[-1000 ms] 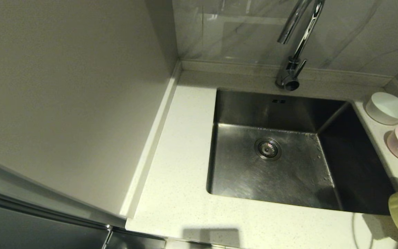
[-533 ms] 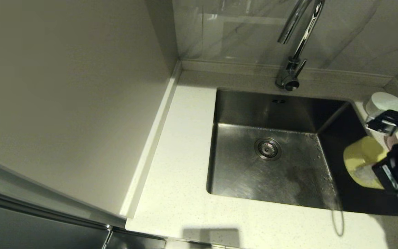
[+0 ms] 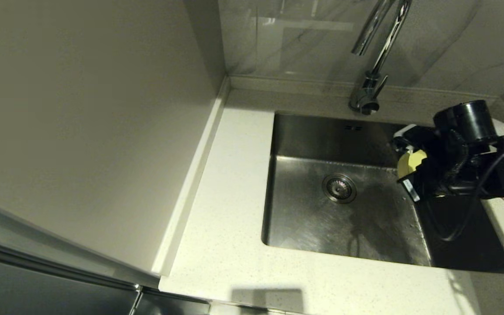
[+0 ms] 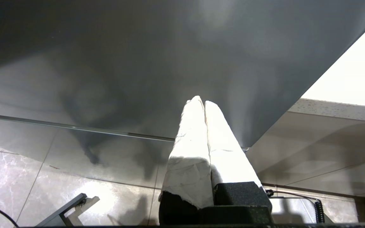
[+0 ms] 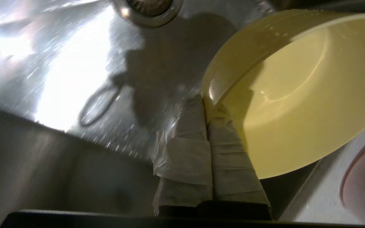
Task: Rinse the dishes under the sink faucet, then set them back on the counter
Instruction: Put a bowl into the sink
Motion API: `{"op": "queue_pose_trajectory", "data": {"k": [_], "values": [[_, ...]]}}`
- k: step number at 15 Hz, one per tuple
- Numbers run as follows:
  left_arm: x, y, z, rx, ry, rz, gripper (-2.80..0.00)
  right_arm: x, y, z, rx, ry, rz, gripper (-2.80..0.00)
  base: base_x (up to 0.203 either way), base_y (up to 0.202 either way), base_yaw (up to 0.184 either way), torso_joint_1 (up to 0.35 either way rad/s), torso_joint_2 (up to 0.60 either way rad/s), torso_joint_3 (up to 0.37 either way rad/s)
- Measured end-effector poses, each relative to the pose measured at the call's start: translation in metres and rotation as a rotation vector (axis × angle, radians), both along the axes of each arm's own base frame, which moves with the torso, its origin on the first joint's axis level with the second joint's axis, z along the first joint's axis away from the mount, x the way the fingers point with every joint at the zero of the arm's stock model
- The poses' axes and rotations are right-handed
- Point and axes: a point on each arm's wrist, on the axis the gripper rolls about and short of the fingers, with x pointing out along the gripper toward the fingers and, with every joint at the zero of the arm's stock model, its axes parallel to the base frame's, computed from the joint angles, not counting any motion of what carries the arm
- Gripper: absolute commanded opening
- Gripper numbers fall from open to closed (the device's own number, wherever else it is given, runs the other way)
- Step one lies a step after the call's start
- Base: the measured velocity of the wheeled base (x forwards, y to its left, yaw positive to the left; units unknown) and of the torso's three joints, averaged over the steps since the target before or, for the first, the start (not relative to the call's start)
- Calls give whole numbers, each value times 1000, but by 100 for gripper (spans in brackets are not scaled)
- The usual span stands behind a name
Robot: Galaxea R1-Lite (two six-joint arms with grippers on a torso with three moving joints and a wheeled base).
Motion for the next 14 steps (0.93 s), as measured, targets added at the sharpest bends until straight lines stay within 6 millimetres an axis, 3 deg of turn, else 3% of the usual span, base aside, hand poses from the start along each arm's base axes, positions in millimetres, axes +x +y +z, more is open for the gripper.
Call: {"op": "queue_pose_trajectory", "data": {"k": [5, 14], "values": [[0, 0, 0, 0, 0, 0, -280, 49, 11, -47, -48, 58, -11, -280, 0, 0, 0, 0, 0, 0], [0, 0, 0, 0, 0, 0, -280, 110, 29, -132, -88, 56, 331, -280, 0, 0, 0, 0, 0, 0]]}}
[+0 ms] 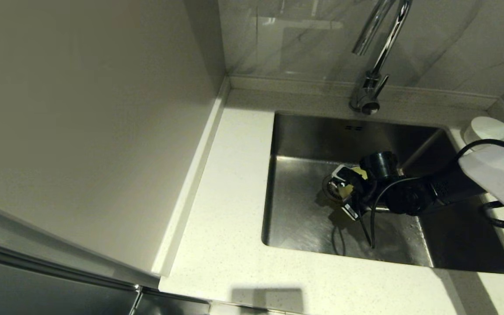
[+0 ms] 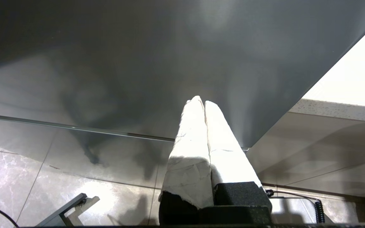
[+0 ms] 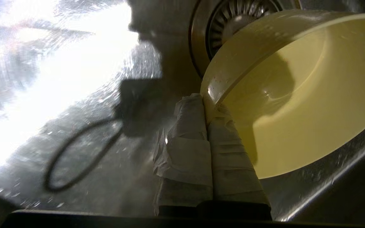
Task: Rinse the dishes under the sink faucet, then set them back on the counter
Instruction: Put a bowl into the sink
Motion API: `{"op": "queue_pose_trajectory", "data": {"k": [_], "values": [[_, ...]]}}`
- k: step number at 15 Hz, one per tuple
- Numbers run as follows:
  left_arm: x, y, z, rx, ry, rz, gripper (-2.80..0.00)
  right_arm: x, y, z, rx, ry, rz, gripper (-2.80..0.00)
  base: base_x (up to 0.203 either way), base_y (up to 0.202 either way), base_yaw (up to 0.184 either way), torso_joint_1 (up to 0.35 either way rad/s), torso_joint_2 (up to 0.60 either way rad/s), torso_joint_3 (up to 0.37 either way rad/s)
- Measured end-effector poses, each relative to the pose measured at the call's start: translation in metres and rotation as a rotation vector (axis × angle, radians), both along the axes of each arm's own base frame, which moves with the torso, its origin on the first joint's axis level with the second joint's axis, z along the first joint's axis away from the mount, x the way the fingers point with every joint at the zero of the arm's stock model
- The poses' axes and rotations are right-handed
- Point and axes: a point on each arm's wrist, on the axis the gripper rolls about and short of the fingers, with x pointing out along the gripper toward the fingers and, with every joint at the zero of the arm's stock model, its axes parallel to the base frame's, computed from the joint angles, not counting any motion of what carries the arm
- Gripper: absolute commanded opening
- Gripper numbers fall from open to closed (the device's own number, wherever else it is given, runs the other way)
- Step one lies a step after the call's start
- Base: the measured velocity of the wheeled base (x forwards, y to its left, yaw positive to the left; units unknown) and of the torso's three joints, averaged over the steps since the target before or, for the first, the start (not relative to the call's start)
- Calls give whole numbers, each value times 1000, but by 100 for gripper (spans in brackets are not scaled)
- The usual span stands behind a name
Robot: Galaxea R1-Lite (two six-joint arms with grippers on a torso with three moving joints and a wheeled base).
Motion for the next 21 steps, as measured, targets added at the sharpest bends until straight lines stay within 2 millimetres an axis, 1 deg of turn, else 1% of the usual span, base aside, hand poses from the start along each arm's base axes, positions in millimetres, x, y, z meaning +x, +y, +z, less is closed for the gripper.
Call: {"op": "queue_pose_trajectory", "data": {"k": [2, 6, 10, 11, 13, 15, 16, 18, 21], "values": [[0, 0, 0, 0, 0, -1, -280, 6, 1, -12, -33, -20, 45, -280, 0, 0, 0, 0, 0, 0], [0, 0, 0, 0, 0, 0, -280, 11, 2, -34, -50, 12, 55, -280, 0, 0, 0, 0, 0, 0], [0, 0, 0, 0, 0, 0, -280, 16, 3, -46, -60, 20, 48, -280, 0, 0, 0, 0, 0, 0], [0, 0, 0, 0, 0, 0, -280, 17, 4, -48, -61, 19, 46, 0, 0, 0, 0, 0, 0, 0], [0, 0, 0, 0, 0, 0, -280, 19, 2, -47, -58, 11, 41, 0, 0, 0, 0, 0, 0, 0], [0, 0, 0, 0, 0, 0, -280, 19, 1, -36, -49, -12, 36, 0, 0, 0, 0, 0, 0, 0], [0, 0, 0, 0, 0, 0, -280, 18, 0, -27, -42, -30, 35, 0, 0, 0, 0, 0, 0, 0], [0, 0, 0, 0, 0, 0, -280, 13, -3, -3, -26, -75, 33, 0, 0, 0, 0, 0, 0, 0], [0, 0, 0, 0, 0, 0, -280, -7, -12, 37, 0, -123, 42, 0, 0, 0, 0, 0, 0, 0]]}}
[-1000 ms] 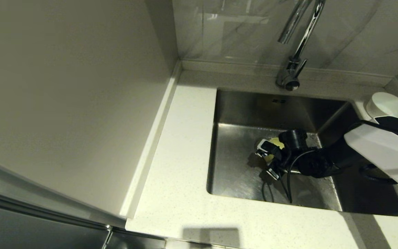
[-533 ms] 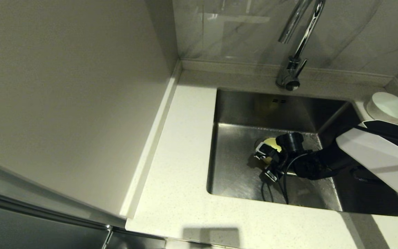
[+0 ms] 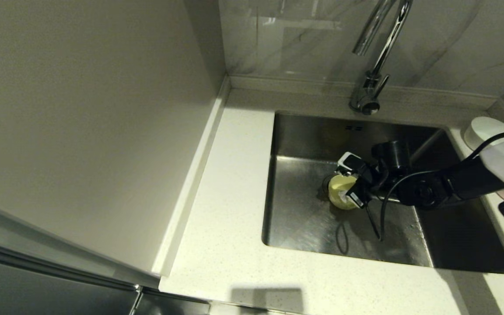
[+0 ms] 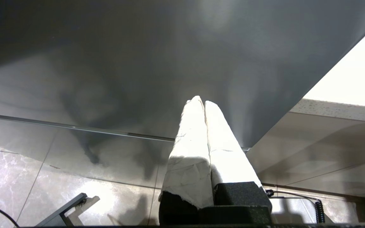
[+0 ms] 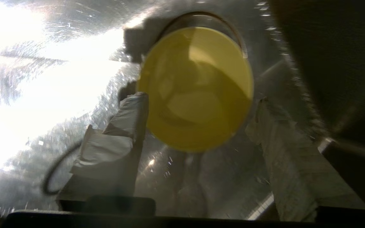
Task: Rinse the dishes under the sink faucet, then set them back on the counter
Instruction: Put a bowl into the sink
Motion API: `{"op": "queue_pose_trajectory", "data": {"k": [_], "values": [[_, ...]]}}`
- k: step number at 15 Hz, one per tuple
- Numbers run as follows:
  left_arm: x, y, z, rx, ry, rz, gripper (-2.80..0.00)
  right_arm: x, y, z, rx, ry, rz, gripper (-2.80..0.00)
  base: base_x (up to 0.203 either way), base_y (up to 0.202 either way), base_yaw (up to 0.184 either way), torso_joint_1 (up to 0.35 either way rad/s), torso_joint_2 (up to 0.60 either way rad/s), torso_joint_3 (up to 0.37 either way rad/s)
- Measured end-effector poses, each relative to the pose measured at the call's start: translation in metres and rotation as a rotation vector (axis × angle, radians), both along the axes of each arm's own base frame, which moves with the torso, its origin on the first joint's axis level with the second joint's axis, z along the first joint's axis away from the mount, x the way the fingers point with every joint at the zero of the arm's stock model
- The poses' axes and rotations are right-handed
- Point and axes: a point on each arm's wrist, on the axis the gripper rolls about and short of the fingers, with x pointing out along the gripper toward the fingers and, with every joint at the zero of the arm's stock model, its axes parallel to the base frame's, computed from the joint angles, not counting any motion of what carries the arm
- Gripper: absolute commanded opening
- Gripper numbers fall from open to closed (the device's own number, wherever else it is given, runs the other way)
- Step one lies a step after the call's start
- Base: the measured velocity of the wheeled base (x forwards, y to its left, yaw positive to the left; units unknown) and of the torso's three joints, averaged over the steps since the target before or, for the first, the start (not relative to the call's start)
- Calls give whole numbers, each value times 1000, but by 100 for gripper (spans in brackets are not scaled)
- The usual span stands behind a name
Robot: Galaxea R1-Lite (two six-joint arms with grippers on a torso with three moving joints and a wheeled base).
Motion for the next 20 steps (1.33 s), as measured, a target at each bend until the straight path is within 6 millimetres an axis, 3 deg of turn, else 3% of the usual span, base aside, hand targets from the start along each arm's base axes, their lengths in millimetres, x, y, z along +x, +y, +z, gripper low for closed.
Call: {"op": "queue_pose_trajectory", "data": {"k": [4, 7, 12, 14, 15, 20], "values": [[0, 0, 0, -1, 0, 0, -280, -51, -24, 55, 59, 13, -57, 0, 0, 0, 0, 0, 0, 0], [0, 0, 0, -1, 0, 0, -280, -100, -55, 96, 154, 80, -203, 0, 0, 0, 0, 0, 0, 0], [0, 0, 0, 0, 0, 0, -280, -194, -107, 127, 308, 299, -572, 0, 0, 0, 0, 0, 0, 0], [0, 0, 0, 0, 0, 0, -280, -210, -117, 134, 344, 289, -658, 0, 0, 0, 0, 0, 0, 0], [0, 0, 0, 0, 0, 0, -280, -211, -122, 136, 350, 270, -682, -280, 0, 0, 0, 0, 0, 0], [0, 0, 0, 0, 0, 0, -280, -204, -136, 143, 340, 162, -746, -280, 0, 0, 0, 0, 0, 0]]}}
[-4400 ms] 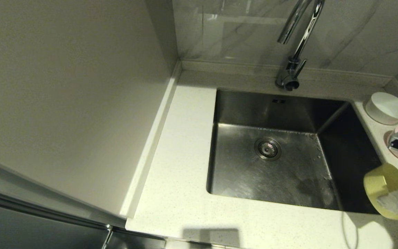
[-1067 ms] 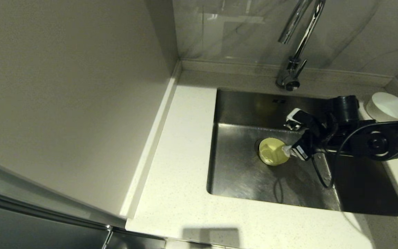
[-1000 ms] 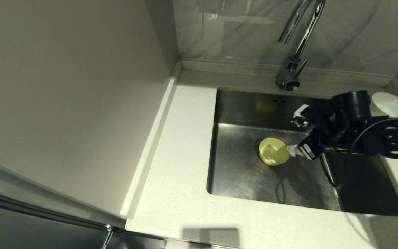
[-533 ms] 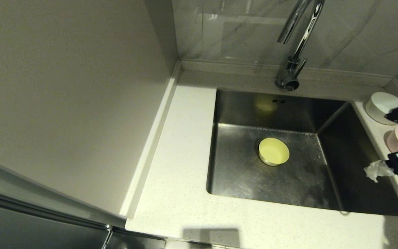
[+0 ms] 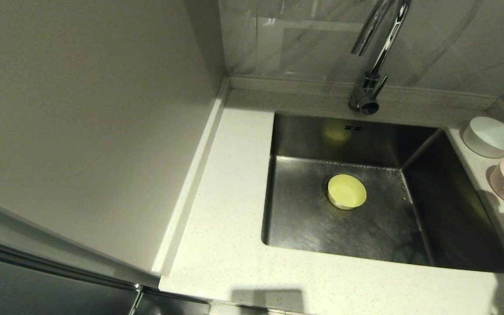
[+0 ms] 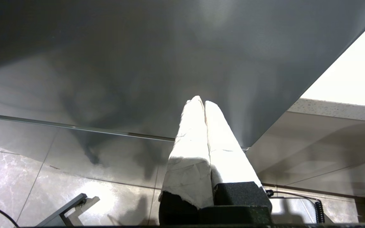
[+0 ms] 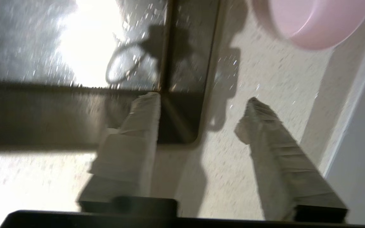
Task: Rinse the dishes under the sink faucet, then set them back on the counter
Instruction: Put a bowl into the sink
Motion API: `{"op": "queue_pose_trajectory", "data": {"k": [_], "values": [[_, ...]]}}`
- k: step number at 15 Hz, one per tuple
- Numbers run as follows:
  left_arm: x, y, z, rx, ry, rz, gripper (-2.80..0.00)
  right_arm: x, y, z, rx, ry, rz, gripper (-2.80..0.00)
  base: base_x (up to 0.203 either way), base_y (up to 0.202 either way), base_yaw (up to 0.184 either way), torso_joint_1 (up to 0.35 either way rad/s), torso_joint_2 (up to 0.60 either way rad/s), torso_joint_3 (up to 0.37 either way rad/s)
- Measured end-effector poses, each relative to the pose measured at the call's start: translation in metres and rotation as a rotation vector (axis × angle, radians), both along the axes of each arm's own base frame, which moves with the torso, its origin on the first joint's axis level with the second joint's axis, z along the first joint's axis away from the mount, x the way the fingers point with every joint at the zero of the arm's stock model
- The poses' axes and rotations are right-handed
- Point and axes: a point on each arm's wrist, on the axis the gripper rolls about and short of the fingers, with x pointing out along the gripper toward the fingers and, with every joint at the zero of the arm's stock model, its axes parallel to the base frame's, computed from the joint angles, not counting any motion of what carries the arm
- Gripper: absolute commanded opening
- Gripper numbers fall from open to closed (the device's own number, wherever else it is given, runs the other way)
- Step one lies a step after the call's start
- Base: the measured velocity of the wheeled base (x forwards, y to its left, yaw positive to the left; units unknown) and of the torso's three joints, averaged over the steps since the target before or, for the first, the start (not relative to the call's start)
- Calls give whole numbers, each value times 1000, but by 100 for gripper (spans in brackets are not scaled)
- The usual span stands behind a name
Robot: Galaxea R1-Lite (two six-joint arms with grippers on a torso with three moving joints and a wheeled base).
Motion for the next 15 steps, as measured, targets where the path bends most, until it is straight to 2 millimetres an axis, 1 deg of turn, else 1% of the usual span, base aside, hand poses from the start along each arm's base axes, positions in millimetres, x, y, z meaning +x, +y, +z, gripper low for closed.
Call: {"op": "queue_pose_trajectory", "data": {"k": [3, 6, 9, 10, 13, 15], "values": [[0, 0, 0, 0, 0, 0, -280, 8, -4, 1, -28, -57, 0, -280, 0, 0, 0, 0, 0, 0], [0, 0, 0, 0, 0, 0, -280, 4, -7, -2, -61, 22, 16, -280, 0, 0, 0, 0, 0, 0], [0, 0, 0, 0, 0, 0, -280, -3, -7, 5, -92, 105, -41, -280, 0, 0, 0, 0, 0, 0], [0, 0, 0, 0, 0, 0, -280, -2, -7, 7, -96, 108, -46, -280, 0, 0, 0, 0, 0, 0], [0, 0, 0, 0, 0, 0, -280, 4, -8, 13, -79, 128, -64, -280, 0, 0, 0, 0, 0, 0], [0, 0, 0, 0, 0, 0, -280, 13, -10, 16, -75, 131, -75, -280, 0, 0, 0, 0, 0, 0]]}}
